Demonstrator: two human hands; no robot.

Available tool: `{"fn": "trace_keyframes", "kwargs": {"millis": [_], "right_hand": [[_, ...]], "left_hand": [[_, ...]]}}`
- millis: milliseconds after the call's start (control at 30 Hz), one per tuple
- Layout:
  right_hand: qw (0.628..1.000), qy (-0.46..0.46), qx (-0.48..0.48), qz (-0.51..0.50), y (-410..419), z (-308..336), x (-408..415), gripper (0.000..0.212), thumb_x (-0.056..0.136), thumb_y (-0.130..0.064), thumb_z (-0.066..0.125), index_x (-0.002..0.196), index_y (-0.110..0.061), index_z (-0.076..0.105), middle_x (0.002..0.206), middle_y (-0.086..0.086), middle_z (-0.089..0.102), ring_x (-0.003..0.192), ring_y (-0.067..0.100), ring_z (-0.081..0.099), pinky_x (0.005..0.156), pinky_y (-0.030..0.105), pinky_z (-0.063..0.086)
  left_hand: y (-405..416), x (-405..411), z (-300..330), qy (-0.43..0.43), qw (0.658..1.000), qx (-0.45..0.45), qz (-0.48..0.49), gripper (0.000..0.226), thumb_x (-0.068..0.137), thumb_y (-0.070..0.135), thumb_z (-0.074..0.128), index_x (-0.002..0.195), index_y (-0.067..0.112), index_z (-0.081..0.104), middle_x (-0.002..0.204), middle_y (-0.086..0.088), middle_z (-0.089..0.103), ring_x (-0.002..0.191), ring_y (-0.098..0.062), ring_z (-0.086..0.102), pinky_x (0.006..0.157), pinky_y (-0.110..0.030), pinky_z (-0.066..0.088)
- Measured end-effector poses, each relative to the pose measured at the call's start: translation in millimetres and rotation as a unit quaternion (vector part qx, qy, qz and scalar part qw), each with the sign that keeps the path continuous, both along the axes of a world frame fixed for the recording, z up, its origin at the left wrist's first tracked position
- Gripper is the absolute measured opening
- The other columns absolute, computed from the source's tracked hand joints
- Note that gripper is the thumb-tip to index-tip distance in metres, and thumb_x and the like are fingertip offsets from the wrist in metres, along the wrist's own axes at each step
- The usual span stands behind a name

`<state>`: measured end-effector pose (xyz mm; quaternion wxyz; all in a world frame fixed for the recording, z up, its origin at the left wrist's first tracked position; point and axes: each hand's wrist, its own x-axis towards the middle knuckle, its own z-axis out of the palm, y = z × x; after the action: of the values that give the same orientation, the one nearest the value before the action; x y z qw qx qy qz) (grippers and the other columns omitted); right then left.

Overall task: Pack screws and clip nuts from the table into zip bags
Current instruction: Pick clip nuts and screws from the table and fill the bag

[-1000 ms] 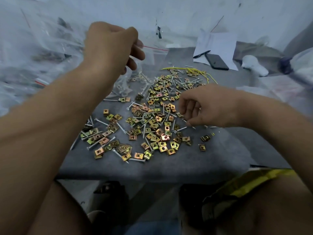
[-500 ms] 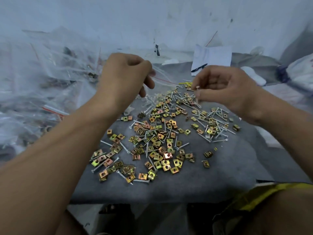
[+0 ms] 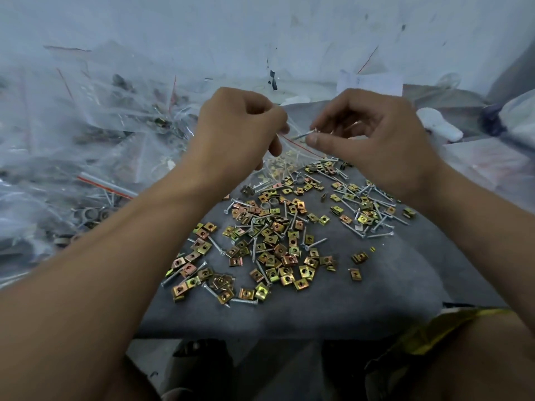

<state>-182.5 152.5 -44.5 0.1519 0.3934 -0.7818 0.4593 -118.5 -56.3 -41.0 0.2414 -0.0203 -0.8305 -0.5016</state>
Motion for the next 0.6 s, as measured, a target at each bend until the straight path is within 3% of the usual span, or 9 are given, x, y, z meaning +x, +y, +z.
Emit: {"fn": "trace_keyframes", "kwargs": {"millis": [200, 333, 400, 500, 600], "right_hand": [[0.994, 0.056, 0.06, -0.075, -12.8, -3.6, 5.5, 0.025, 0.084, -0.045, 0.084, 0.1, -0.03, 0.072, 0.096, -0.004, 0.066, 0.082, 0.014, 0.064, 0.079, 0.036, 0.056], [0.999, 0.031, 0.034, -0.016, -2.0, 7.5, 9.4, 0.024, 0.089, -0.041, 0.079, 0.099, -0.02, 0.072, 0.088, -0.004, 0.07, 0.076, 0.014, 0.064, 0.069, 0.028, 0.054], [0.991, 0.018, 0.127, 0.041, 7.6, 9.9, 8.1, 0.016, 0.088, -0.037, 0.081, 0.093, -0.023, 0.076, 0.084, -0.009, 0.074, 0.076, 0.009, 0.068, 0.07, 0.021, 0.052], [0.933, -0.057, 0.339, 0.11, 12.0, 0.7, 6.4, 0.01, 0.081, -0.033, 0.086, 0.089, -0.03, 0.08, 0.082, -0.017, 0.076, 0.08, 0.005, 0.07, 0.069, 0.009, 0.046], [0.897, -0.113, 0.402, 0.141, 12.0, -11.7, 5.9, 0.014, 0.077, -0.03, 0.089, 0.088, -0.03, 0.082, 0.084, -0.018, 0.075, 0.082, 0.001, 0.069, 0.071, 0.01, 0.047]], "left_hand": [[1.7, 1.3, 0.4, 0.0, 1.0, -0.012, -0.001, 0.023, 0.093, 0.018, 0.061, 0.081, 0.013, 0.08, 0.065, -0.004, 0.074, 0.044, -0.01, 0.055, 0.042, -0.017, 0.04], [-8.6, -0.8, 0.4, -0.004, 0.998, 0.048, 0.031, 0.025, 0.096, 0.02, 0.059, 0.084, 0.012, 0.08, 0.065, -0.003, 0.072, 0.044, -0.018, 0.051, 0.043, -0.021, 0.037], [-15.3, -3.7, 1.0, -0.007, 0.993, 0.102, 0.066, 0.026, 0.095, 0.019, 0.058, 0.084, 0.009, 0.08, 0.06, -0.002, 0.068, 0.042, -0.02, 0.048, 0.044, -0.02, 0.033], [-22.3, -6.9, 1.1, -0.012, 0.983, 0.145, 0.108, 0.027, 0.093, 0.018, 0.058, 0.083, 0.007, 0.08, 0.056, -0.001, 0.065, 0.039, -0.019, 0.046, 0.044, -0.021, 0.032], [-24.8, -7.3, 0.6, -0.013, 0.981, 0.149, 0.122, 0.028, 0.091, 0.018, 0.058, 0.078, 0.011, 0.081, 0.057, -0.002, 0.066, 0.041, -0.019, 0.046, 0.045, -0.023, 0.032]]}}
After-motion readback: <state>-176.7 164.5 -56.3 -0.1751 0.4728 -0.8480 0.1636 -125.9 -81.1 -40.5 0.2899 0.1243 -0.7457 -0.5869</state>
